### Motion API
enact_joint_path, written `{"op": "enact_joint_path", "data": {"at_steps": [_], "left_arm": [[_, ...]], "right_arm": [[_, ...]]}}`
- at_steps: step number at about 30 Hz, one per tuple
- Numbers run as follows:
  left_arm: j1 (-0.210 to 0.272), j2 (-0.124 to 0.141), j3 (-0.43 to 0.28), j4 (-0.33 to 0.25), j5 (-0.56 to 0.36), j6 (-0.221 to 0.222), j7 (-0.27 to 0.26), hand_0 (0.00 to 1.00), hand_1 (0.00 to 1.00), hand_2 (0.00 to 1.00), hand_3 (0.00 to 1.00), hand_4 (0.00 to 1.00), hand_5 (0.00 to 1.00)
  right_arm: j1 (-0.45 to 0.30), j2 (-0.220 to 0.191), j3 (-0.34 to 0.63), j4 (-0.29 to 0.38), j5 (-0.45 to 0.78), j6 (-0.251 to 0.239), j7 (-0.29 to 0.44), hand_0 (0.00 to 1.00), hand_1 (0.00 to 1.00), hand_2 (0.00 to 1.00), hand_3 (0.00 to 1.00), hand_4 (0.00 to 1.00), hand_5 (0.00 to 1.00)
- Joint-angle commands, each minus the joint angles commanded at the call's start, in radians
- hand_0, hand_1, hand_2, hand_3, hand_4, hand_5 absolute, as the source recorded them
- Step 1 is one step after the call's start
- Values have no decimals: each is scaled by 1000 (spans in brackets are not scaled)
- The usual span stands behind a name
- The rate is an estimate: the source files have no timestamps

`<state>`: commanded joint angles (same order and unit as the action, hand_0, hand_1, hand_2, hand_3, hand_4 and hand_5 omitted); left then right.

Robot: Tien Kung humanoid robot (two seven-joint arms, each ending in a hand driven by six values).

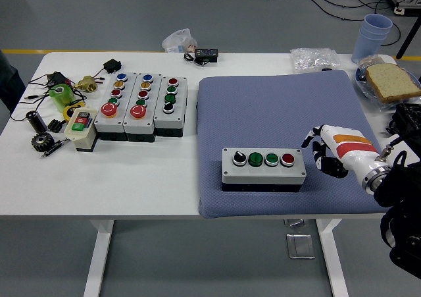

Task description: Pick up the button,place it on the desk,press the button,press the button

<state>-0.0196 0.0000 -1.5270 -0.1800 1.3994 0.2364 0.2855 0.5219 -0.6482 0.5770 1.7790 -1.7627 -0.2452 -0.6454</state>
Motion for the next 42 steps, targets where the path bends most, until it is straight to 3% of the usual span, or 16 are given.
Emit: {"op": "enact_joint_path", "data": {"at_steps": [15, 30, 42], "left_arm": [[7, 0, -2, 0, 6, 0, 1, 551, 421, 424, 430, 261, 403], [9, 0, -1, 0, 5, -1, 1, 549, 421, 425, 430, 258, 408], [7, 0, -8, 0, 6, 1, 0, 548, 421, 425, 430, 255, 414]], "right_arm": [[1, -2, -12, 0, -4, -25, 0, 84, 2, 212, 521, 280, 2], [42, 50, -56, 0, -2, -29, 0, 86, 2, 213, 517, 289, 2], [46, 51, -66, 0, -3, -28, 0, 88, 2, 212, 508, 303, 2]]}}
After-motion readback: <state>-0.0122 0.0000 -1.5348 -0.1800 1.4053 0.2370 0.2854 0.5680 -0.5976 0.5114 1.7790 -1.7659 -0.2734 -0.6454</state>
